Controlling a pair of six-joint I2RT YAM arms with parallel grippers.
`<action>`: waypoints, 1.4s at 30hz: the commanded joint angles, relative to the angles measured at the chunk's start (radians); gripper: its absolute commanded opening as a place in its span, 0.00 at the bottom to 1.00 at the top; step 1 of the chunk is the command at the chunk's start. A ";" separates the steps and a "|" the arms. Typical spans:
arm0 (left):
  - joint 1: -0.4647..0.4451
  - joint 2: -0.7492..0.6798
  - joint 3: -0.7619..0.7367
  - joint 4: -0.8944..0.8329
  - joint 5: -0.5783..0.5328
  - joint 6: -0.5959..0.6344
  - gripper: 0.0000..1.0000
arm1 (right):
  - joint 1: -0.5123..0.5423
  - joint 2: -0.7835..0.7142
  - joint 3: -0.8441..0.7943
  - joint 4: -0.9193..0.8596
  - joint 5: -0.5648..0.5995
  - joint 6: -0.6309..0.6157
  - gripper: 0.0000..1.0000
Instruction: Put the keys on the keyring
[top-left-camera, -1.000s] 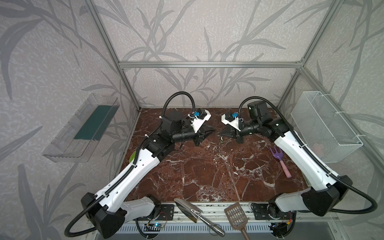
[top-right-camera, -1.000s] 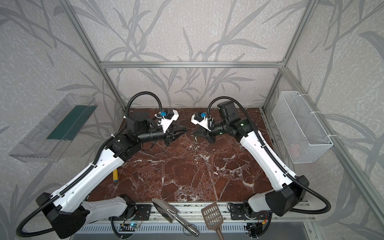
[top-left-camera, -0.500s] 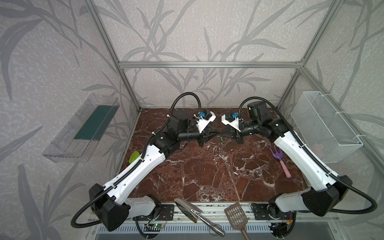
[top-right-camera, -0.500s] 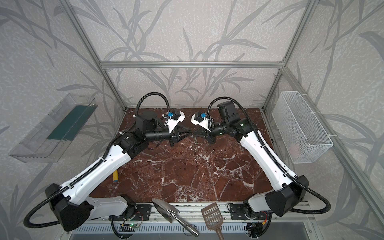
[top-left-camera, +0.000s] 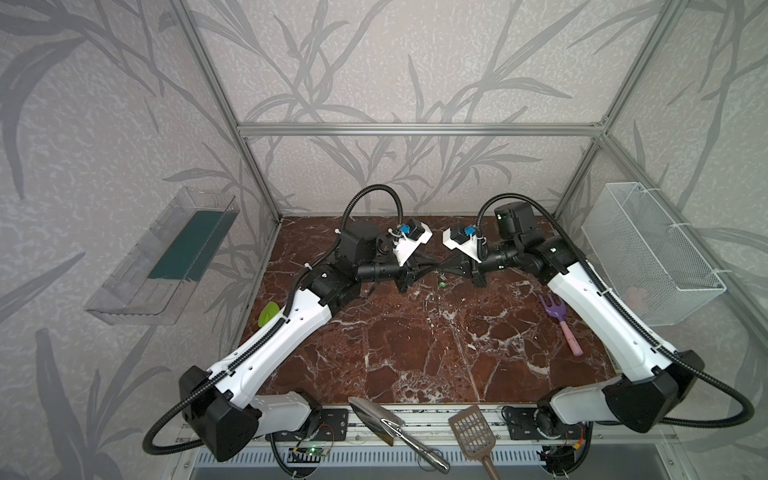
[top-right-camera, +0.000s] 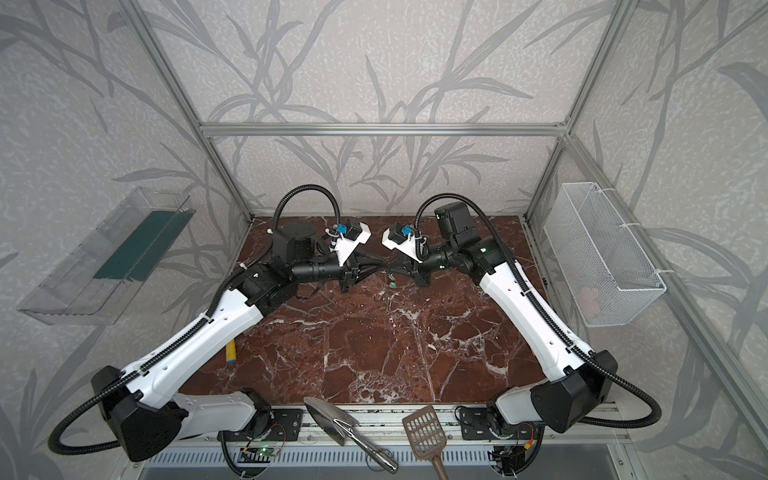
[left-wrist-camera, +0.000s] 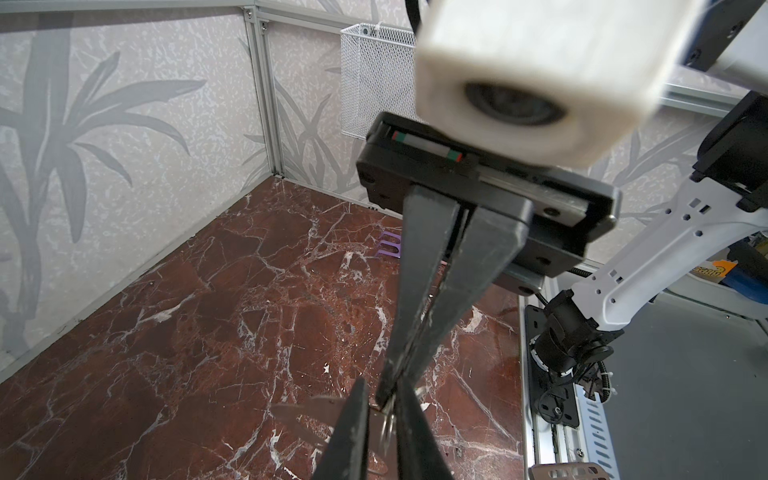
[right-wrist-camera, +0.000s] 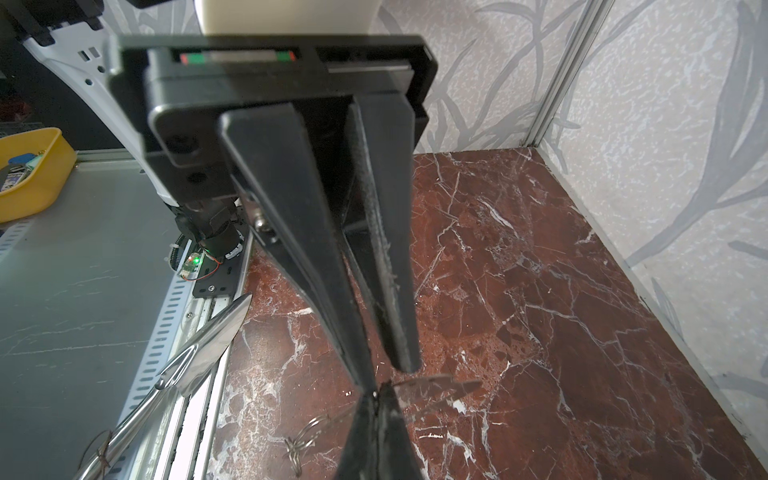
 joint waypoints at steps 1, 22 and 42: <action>-0.004 -0.001 0.019 -0.018 -0.002 0.018 0.16 | 0.004 -0.019 -0.011 0.030 -0.021 0.011 0.00; -0.005 0.002 0.013 -0.029 -0.037 0.013 0.10 | 0.004 -0.034 -0.030 0.065 -0.026 0.032 0.00; -0.006 0.027 0.011 0.005 -0.068 0.003 0.00 | -0.006 -0.069 -0.112 0.223 -0.007 0.157 0.00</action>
